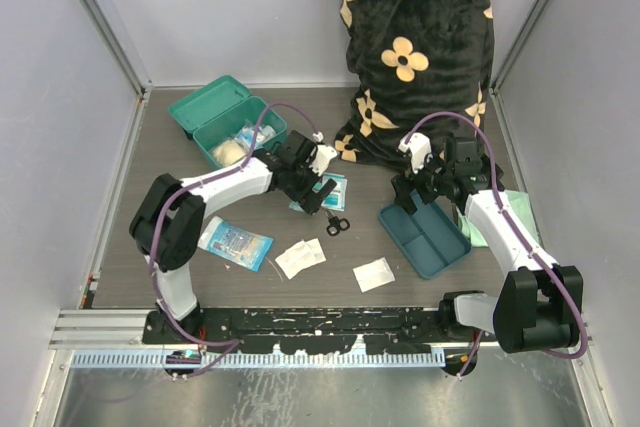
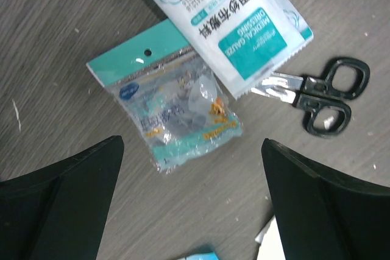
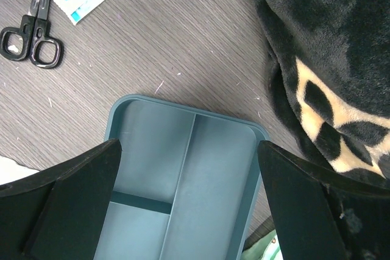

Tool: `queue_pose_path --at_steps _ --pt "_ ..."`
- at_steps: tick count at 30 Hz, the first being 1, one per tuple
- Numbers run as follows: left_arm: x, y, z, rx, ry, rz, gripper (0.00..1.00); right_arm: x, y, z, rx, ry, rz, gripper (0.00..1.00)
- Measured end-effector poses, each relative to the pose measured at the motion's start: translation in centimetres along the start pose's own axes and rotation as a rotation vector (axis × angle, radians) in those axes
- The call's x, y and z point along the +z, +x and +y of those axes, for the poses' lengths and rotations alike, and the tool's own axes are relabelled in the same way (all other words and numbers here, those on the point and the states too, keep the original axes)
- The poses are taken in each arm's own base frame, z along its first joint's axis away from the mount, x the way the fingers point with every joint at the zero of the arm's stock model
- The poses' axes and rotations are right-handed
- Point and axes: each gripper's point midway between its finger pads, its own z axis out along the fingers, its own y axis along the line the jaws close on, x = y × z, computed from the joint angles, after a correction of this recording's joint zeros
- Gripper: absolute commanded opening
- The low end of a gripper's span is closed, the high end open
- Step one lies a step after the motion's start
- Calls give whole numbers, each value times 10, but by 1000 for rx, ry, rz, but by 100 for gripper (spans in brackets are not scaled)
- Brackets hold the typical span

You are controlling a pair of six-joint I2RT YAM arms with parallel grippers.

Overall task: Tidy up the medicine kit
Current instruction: Pick up the medical item at the center of the board.

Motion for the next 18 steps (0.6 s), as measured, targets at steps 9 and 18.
queue_pose_path --at_steps 9,18 --pt "29 2 4 -21 -49 45 98 0 0 0 -3 1 2 100" --pt "40 10 13 -30 -100 79 95 0 1 0 -3 0 2 100"
